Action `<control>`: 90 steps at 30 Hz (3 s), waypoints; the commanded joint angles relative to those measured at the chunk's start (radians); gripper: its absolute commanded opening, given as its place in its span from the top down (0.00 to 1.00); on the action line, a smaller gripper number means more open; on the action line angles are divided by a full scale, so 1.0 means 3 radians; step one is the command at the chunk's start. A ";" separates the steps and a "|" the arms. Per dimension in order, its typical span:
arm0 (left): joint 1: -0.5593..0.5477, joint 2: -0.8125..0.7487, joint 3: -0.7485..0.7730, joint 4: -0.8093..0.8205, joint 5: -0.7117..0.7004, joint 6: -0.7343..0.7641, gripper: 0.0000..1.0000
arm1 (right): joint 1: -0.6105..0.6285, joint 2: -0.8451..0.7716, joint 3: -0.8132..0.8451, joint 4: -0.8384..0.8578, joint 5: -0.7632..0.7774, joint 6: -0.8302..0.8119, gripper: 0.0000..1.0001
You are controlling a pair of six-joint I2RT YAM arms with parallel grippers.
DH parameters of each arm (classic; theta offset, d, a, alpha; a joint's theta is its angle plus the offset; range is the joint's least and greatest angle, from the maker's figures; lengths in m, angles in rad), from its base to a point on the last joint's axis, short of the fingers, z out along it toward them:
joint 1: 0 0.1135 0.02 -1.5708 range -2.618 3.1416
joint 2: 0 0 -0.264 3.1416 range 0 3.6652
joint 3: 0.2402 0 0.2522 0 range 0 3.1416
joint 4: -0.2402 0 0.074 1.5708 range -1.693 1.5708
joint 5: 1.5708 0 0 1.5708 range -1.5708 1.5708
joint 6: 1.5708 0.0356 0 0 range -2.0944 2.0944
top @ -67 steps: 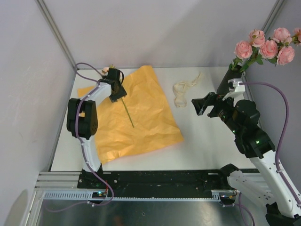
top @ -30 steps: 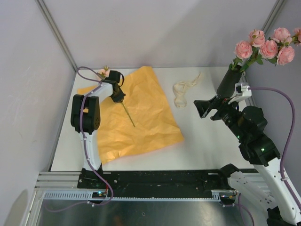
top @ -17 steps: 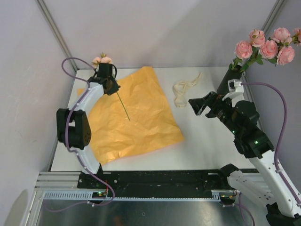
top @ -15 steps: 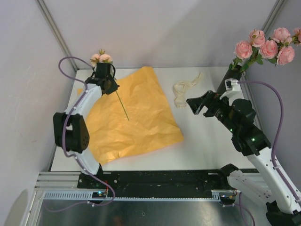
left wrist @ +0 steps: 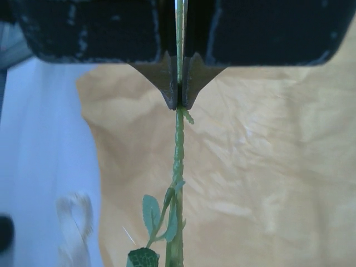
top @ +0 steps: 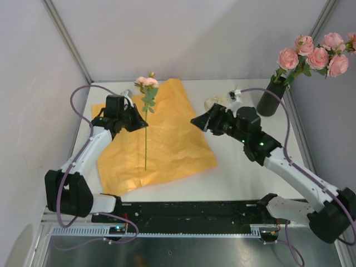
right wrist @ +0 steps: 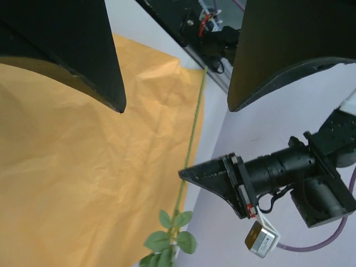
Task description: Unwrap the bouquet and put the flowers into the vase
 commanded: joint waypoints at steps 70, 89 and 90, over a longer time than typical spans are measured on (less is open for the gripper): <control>-0.0395 -0.0644 -0.0753 0.0661 0.1671 0.0084 1.00 | 0.0539 0.2092 0.0240 0.3027 -0.0639 0.0937 0.59; -0.0395 -0.0971 -0.0772 0.0637 0.1414 0.0224 0.01 | -0.0364 0.1011 0.0369 0.1932 -0.0117 -0.0504 1.00; -0.0395 -0.0990 -0.0768 0.0627 0.1390 0.0237 0.01 | -0.0459 0.0889 0.0416 0.1861 -0.0055 -0.0829 1.00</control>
